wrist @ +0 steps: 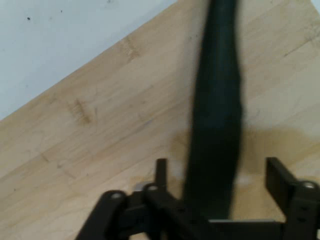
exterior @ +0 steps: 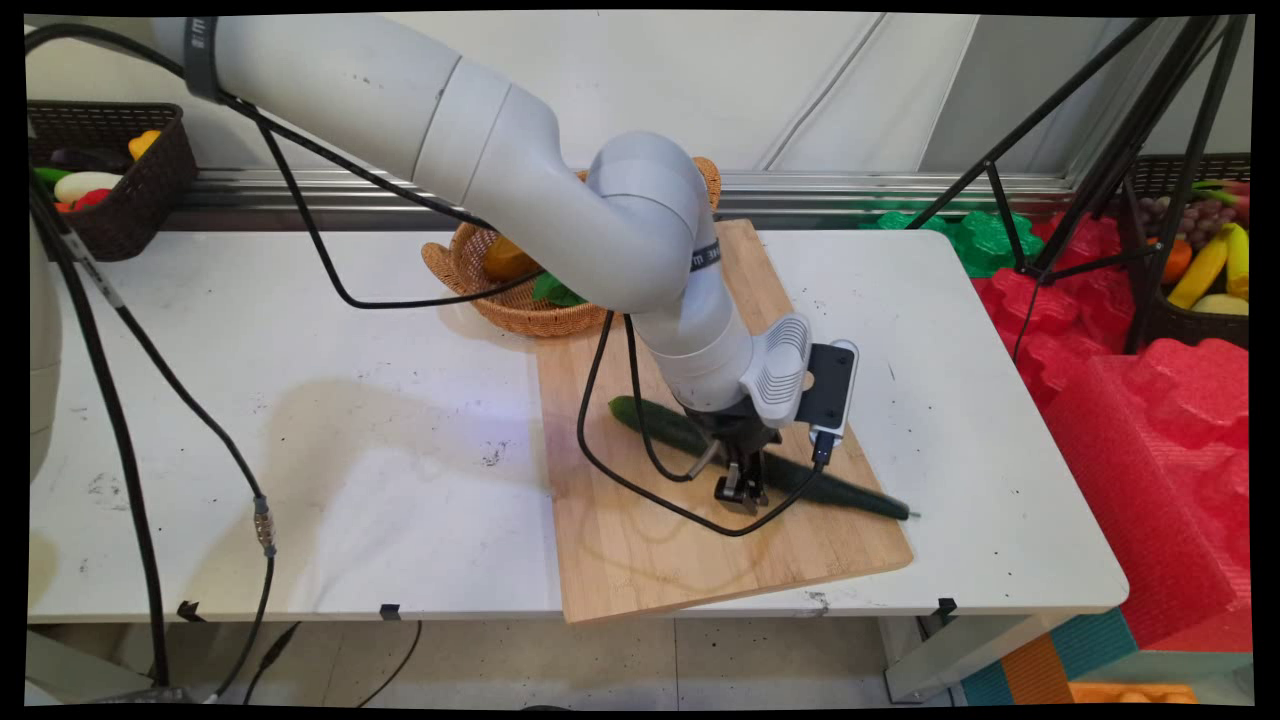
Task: Place the picked object on the cutting board
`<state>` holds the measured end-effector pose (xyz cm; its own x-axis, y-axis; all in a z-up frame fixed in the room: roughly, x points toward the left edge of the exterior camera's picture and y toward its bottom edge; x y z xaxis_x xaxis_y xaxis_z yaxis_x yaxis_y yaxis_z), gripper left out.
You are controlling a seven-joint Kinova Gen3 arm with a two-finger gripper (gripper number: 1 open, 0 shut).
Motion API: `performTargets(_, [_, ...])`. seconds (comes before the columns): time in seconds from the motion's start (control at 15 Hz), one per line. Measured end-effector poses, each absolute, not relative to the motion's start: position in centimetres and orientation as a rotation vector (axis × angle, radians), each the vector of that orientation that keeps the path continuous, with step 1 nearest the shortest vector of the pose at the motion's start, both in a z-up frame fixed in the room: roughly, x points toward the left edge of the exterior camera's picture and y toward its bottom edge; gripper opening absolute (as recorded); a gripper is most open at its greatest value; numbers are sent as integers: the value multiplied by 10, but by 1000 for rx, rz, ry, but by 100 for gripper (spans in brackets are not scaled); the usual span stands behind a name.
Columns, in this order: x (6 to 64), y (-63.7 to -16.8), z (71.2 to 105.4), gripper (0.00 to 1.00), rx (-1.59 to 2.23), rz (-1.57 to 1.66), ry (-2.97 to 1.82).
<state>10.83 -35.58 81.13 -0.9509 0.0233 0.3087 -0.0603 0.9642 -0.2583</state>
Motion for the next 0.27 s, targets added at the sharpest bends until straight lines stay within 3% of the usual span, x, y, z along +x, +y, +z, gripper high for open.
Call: performTargets(0.27, [108,-359,811,100,57,376,-2789])
